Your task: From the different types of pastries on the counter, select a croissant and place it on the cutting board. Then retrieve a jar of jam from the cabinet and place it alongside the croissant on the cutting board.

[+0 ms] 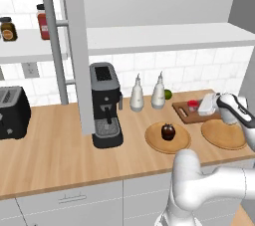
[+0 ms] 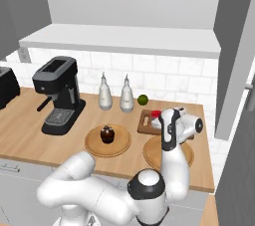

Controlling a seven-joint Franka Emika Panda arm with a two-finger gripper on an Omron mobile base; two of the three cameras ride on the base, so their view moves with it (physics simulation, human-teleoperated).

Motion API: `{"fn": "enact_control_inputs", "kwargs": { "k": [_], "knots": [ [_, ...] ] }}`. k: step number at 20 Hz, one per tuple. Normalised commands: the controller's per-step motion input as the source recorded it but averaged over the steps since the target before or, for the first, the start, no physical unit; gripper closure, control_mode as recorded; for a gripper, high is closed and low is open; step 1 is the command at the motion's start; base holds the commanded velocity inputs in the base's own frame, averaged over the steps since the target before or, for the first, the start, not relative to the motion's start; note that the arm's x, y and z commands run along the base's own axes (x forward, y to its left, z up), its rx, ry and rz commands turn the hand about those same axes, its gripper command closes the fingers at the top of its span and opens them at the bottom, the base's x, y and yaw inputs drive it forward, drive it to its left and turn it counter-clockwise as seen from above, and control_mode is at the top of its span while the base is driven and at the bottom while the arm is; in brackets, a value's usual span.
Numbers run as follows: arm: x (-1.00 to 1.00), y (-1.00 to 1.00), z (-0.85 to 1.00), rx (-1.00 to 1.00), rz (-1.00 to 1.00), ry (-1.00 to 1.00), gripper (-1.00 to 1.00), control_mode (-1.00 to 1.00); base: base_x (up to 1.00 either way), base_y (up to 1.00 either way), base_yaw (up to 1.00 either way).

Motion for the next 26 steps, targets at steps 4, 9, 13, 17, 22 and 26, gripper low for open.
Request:
{"fn": "enact_control_inputs", "kwargs": {
  "k": [4,9,13,17,22,26],
  "knots": [
    [0.11,0.00,-0.39,-0.04,0.00,0.00,-1.00,-1.00,0.00,0.00,0.00],
    [-0.06,0.00,-0.04,0.00,0.00,0.01,-1.00,-1.00,0.00,0.00,0.00],
    [-0.39,0.00,0.29,0.00,0.00,0.11,-1.00,-1.00,0.00,0.00,0.00],
    [-0.09,0.05,0.62,0.00,0.00,0.17,-1.00,-1.00,0.00,0.00,0.00],
    [-0.02,0.28,0.60,0.00,0.00,0.16,-1.00,-1.00,0.00,0.00,0.00],
    [-0.15,0.29,0.45,0.00,0.00,0.11,-1.00,-1.00,0.00,0.00,0.00]
  ]
}}
